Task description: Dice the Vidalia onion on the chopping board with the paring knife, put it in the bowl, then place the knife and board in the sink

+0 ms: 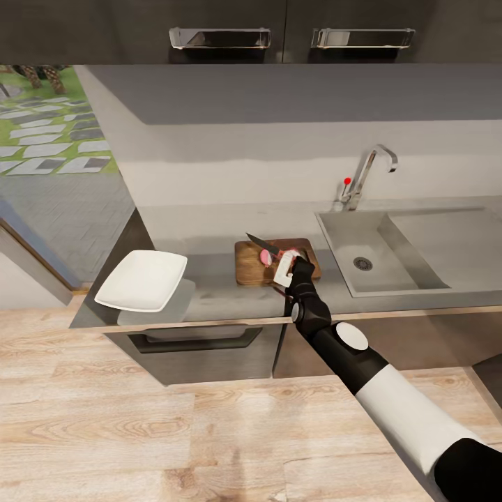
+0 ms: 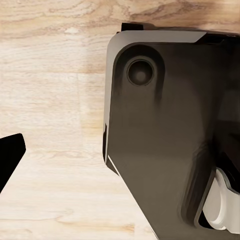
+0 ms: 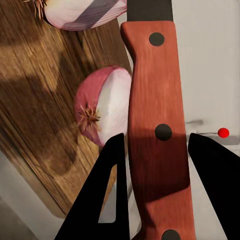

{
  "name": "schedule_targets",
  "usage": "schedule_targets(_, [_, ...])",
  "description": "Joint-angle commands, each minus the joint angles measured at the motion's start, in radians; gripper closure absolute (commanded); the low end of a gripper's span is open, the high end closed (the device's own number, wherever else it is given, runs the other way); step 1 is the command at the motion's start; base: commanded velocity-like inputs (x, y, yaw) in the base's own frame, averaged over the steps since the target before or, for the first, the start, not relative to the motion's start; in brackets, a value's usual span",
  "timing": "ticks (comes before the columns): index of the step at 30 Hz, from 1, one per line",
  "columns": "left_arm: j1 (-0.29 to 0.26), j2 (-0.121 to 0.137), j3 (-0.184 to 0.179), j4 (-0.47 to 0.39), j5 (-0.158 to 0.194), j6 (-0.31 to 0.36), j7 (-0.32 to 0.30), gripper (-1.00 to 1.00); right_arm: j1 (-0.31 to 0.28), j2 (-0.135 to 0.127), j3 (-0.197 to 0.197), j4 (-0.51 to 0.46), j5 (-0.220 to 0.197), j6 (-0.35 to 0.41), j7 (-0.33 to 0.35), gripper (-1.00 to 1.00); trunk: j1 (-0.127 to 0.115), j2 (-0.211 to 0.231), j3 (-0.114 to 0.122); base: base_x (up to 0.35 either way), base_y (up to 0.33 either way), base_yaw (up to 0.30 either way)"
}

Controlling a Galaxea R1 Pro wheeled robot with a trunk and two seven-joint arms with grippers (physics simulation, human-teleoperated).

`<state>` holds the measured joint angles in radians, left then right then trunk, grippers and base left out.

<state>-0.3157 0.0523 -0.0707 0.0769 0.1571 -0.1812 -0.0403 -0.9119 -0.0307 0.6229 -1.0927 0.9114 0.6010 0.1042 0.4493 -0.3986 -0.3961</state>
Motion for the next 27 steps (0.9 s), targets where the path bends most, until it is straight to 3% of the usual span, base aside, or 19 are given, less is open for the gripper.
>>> schedule_targets(1, [-0.002, 0.0, -0.008, 0.005, 0.01, -0.007, -0.004, -1.0, -0.001, -0.001, 0.003, 0.086, -0.009, 0.008, 0.009, 1.0, 0.001, -0.001, -0.002, 0.0, 0.0, 0.0])
schedule_targets(23, [-0.002, 0.0, -0.008, 0.005, 0.01, -0.007, -0.004, -1.0, -0.001, 0.0, 0.003, 0.086, -0.009, 0.008, 0.008, 1.0, 0.001, -0.001, -0.002, 0.0, 0.0, 0.0])
schedule_targets(27, [-0.002, 0.0, -0.008, 0.005, 0.01, -0.007, -0.004, -1.0, -0.001, 0.01, 0.004, 0.086, -0.009, 0.008, 0.008, 1.0, 0.001, -0.001, -0.002, 0.0, 0.0, 0.0])
